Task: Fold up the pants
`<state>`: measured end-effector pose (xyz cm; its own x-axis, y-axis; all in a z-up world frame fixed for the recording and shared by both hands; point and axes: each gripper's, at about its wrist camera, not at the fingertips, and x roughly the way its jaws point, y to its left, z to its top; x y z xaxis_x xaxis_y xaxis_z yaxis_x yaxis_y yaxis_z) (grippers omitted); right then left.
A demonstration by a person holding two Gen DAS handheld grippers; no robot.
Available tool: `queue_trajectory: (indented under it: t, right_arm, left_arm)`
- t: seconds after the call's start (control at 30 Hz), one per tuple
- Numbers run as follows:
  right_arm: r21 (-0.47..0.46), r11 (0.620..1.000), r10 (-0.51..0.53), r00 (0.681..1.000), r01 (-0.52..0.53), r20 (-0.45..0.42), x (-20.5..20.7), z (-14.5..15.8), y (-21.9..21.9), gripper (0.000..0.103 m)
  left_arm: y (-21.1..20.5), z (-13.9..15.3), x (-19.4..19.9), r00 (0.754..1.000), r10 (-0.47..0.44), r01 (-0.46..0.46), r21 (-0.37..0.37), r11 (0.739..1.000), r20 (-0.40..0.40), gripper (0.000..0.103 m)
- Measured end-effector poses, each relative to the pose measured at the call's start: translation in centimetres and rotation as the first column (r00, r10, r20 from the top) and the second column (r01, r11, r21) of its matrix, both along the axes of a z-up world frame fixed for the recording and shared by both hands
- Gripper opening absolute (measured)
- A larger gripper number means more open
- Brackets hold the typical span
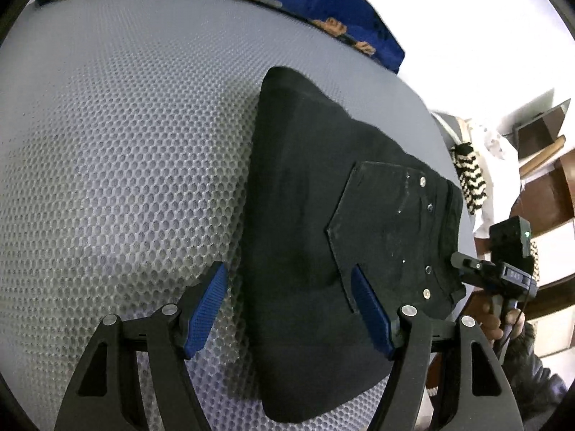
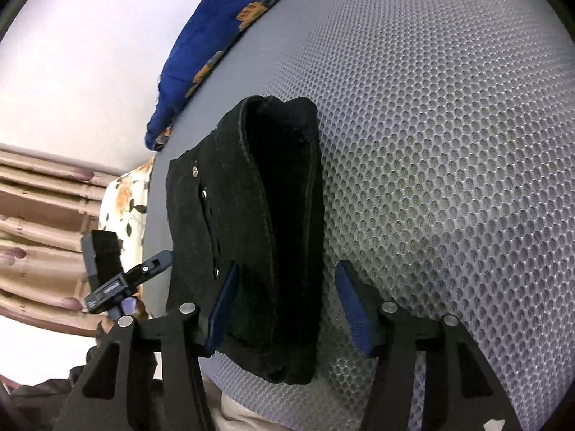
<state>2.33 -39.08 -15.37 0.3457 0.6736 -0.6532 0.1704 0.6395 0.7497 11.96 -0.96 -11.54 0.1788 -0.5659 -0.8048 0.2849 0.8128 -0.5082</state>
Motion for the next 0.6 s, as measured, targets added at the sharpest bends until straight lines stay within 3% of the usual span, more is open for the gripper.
queue_trajectory:
  t: [0.23, 0.4, 0.6]
  right_arm:
    - [0.087, 0.996, 0.034, 0.999, -0.036, 0.025, 1.8, -1.1, -1.0, 0.045]
    - [0.124, 0.991, 0.039, 0.998, -0.045, 0.044, 3.1, -1.5, -0.7, 0.045]
    - [0.080, 0.997, 0.004, 0.999, -0.008, 0.047, 2.8, -0.7, 0.3, 0.037]
  left_arm:
    - [-2.3, -0.2, 1.5, 0.998, -0.063, 0.063, -0.034, 0.997, 0.009, 0.071]
    - [-3.8, -0.3, 2.5, 0.998, -0.050, 0.051, -0.041, 0.998, 0.034, 0.070]
    - [-5.1, 0.1, 2.5, 0.996, -0.026, 0.016, 0.105, 0.994, 0.087, 0.043]
